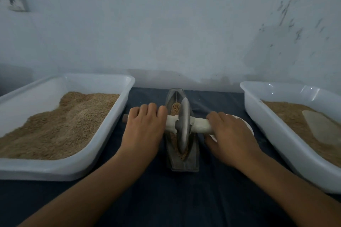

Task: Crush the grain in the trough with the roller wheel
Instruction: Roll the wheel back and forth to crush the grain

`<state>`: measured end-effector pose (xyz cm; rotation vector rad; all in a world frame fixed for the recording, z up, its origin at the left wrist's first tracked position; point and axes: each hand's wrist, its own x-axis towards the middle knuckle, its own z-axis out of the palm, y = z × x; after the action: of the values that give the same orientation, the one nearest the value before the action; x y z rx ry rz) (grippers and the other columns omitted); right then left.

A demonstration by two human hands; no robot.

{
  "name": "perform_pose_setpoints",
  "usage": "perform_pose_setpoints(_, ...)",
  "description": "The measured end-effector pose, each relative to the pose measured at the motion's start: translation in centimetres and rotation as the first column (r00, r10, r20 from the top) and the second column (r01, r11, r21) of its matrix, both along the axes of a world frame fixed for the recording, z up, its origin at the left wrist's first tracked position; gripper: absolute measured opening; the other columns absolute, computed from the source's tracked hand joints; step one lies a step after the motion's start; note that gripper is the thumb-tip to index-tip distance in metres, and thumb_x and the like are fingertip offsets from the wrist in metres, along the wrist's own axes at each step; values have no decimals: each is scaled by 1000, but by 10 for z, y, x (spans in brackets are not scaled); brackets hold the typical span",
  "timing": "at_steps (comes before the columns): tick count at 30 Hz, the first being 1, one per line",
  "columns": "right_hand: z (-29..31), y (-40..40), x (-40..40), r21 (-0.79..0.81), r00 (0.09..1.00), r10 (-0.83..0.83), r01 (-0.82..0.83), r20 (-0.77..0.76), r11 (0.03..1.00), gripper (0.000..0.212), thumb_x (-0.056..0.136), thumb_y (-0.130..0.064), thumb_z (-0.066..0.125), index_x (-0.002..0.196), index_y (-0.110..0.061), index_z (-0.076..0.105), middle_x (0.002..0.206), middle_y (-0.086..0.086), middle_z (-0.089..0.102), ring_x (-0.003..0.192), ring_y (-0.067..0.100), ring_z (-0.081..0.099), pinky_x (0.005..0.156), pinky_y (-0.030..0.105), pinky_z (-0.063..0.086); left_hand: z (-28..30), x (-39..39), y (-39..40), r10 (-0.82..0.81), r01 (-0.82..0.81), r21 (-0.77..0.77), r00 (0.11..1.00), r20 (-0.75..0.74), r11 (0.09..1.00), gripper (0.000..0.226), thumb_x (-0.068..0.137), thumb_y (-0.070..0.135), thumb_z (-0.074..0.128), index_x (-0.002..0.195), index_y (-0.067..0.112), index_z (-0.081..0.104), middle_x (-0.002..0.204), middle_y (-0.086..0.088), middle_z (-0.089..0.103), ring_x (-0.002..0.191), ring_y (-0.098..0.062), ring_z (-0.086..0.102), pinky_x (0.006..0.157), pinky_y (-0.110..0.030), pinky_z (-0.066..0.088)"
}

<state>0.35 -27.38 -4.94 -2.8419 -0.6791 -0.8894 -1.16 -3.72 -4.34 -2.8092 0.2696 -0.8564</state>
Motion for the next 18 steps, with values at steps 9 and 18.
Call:
perform_pose_setpoints(9,18,19,82,-173,958,-226,196,-178,965,26,84,-57,61,90,-33,55,80,-9,57,70,18,51,56,32,32,2,71,4,82,-91,-81,991,-106,992,34,85,19,67,92,25,34,94,4,58,86,-20,59,73,-33,30)
perform_pose_setpoints(18,38,22,147,-251,884,-224,127,-411,960,24,73,-53,65,81,-31,63,75,-9,62,64,12,57,51,25,34,5,122,2,111,-117,-90,991,-74,989,23,91,18,59,91,23,37,91,2,61,81,-21,61,74,-34,33)
